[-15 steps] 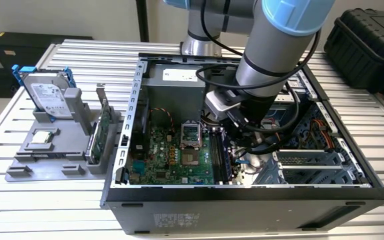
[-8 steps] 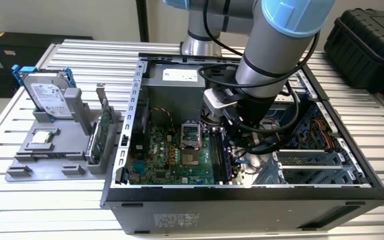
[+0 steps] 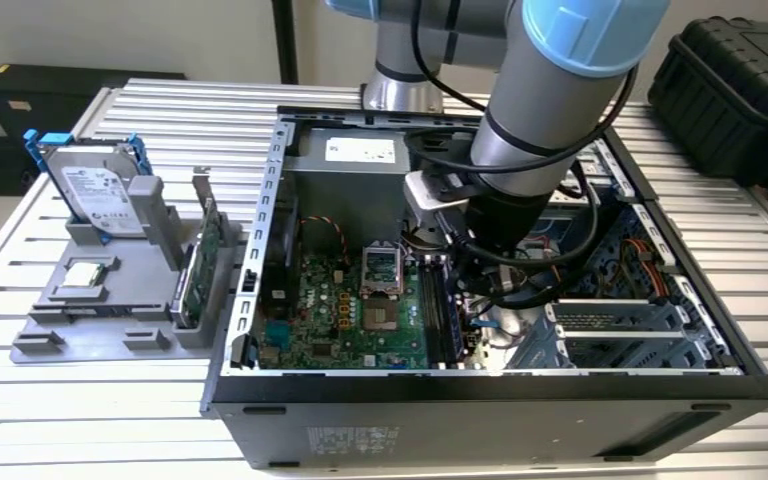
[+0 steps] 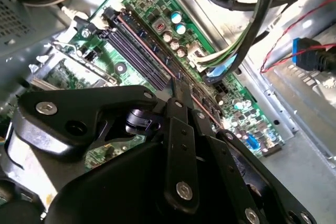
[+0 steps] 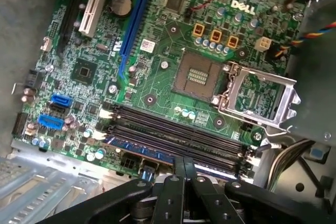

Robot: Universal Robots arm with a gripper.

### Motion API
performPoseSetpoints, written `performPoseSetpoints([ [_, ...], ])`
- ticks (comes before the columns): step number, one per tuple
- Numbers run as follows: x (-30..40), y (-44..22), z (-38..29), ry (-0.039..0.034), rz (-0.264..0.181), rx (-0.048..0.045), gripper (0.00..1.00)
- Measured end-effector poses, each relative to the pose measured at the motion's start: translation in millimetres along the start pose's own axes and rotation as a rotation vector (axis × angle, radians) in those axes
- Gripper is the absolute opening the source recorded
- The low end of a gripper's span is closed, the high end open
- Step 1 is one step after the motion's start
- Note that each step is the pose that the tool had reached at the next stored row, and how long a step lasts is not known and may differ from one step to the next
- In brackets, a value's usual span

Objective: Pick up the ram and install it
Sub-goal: 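Press down the ram until it locks into place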

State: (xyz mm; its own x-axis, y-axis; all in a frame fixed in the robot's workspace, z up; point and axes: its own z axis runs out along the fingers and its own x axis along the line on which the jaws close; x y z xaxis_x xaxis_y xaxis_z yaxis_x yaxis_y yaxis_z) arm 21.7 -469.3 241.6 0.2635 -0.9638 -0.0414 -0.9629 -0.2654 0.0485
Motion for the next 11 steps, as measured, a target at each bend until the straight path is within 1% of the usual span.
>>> performPoseSetpoints([
  [11, 0.0, 0.2, 0.9, -0.0061, 0.125, 0.0053, 0.00],
])
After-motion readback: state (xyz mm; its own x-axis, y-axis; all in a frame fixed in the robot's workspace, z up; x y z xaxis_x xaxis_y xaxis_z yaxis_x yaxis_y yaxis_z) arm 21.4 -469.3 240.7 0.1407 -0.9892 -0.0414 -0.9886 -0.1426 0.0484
